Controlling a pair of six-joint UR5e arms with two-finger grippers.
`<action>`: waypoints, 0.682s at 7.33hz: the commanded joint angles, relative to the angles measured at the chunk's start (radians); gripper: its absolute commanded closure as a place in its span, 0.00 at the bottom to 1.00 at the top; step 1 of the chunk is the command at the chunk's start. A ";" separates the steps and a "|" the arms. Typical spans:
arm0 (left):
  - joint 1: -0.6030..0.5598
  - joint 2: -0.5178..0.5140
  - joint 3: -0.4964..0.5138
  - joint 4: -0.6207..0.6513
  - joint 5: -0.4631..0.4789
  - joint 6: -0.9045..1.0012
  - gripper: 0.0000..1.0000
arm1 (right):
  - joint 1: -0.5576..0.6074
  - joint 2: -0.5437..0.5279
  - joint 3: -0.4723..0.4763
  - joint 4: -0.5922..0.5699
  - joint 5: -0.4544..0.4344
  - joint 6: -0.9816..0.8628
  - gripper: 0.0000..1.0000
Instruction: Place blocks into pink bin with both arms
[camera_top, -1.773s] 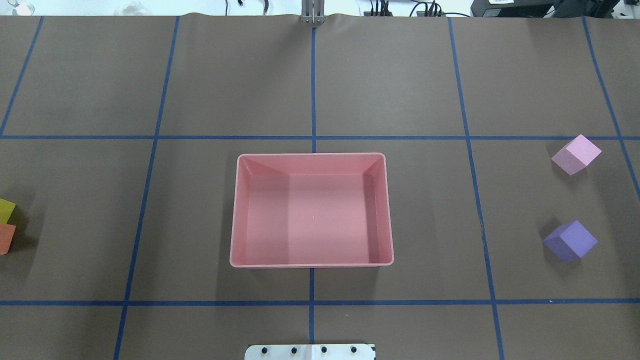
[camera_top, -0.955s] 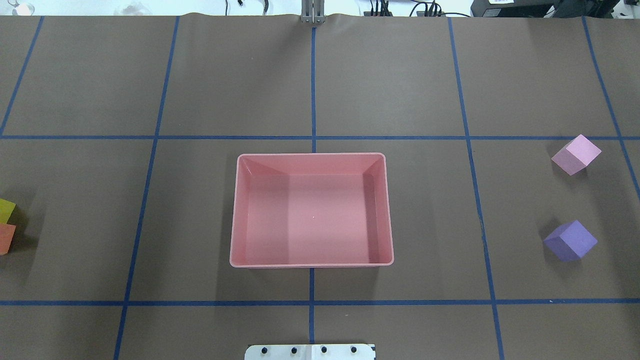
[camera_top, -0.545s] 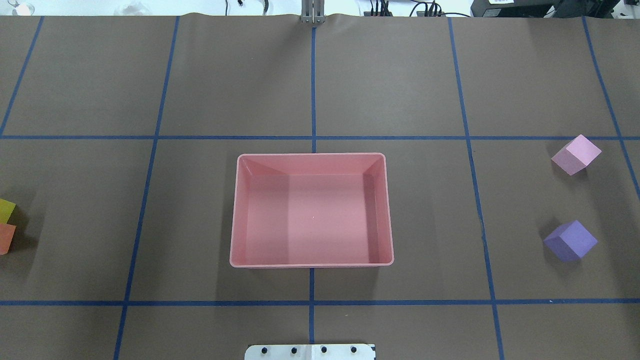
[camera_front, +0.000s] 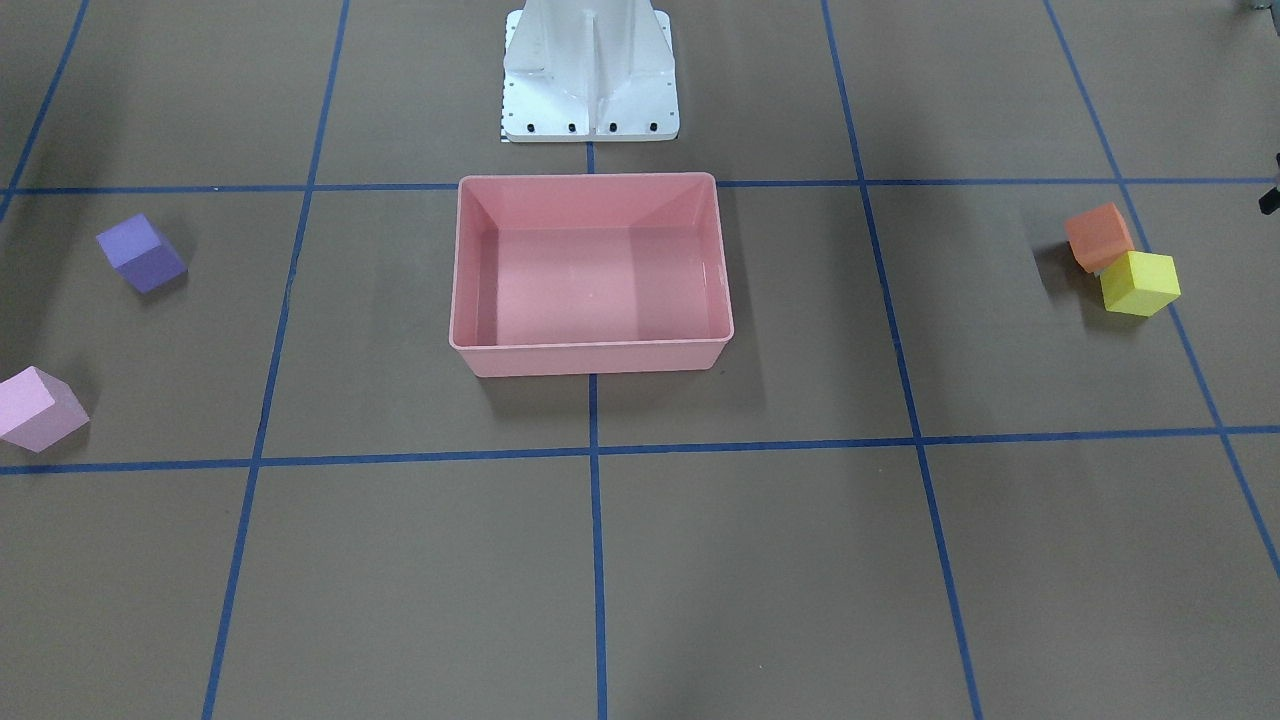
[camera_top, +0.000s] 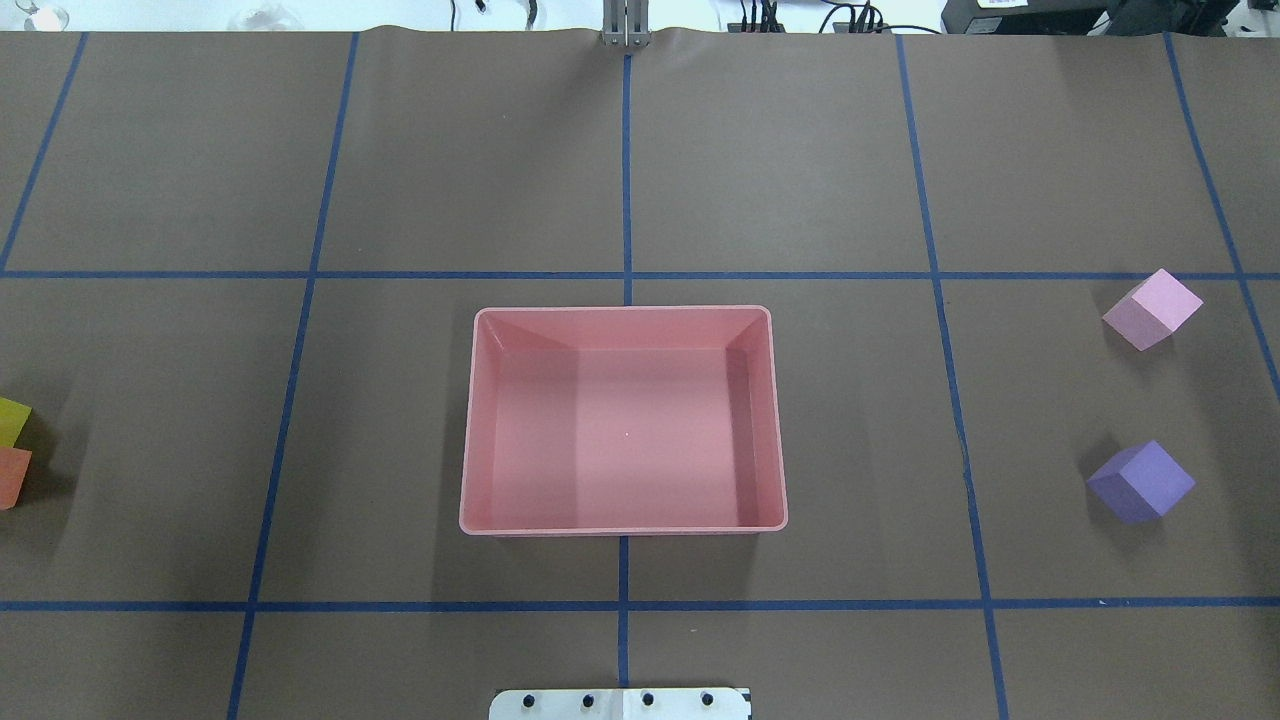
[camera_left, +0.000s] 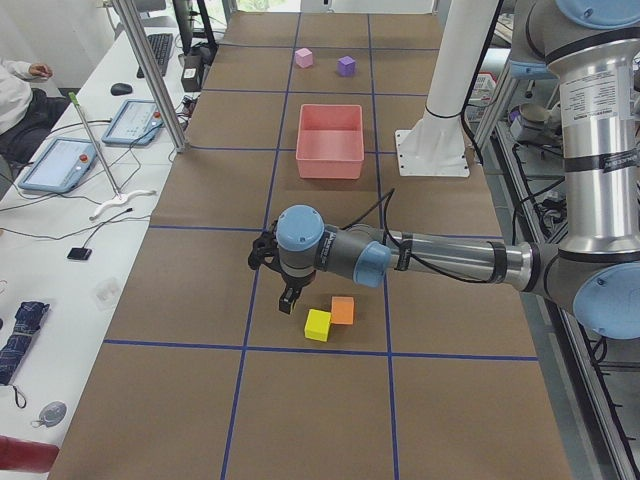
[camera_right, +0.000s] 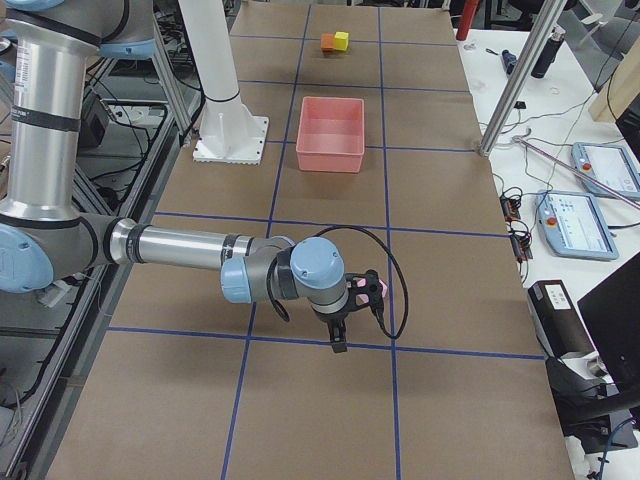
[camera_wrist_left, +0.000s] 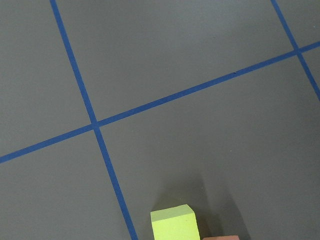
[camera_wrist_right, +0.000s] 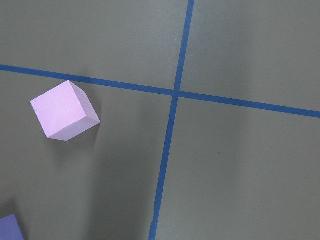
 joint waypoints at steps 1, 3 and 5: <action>0.096 0.064 0.043 -0.185 0.129 -0.169 0.00 | 0.000 -0.001 -0.004 0.006 0.004 0.003 0.00; 0.198 0.056 0.218 -0.496 0.167 -0.345 0.00 | 0.000 -0.003 -0.004 0.006 0.004 0.001 0.00; 0.256 0.050 0.243 -0.539 0.213 -0.378 0.00 | 0.000 -0.004 -0.004 0.006 0.004 0.001 0.00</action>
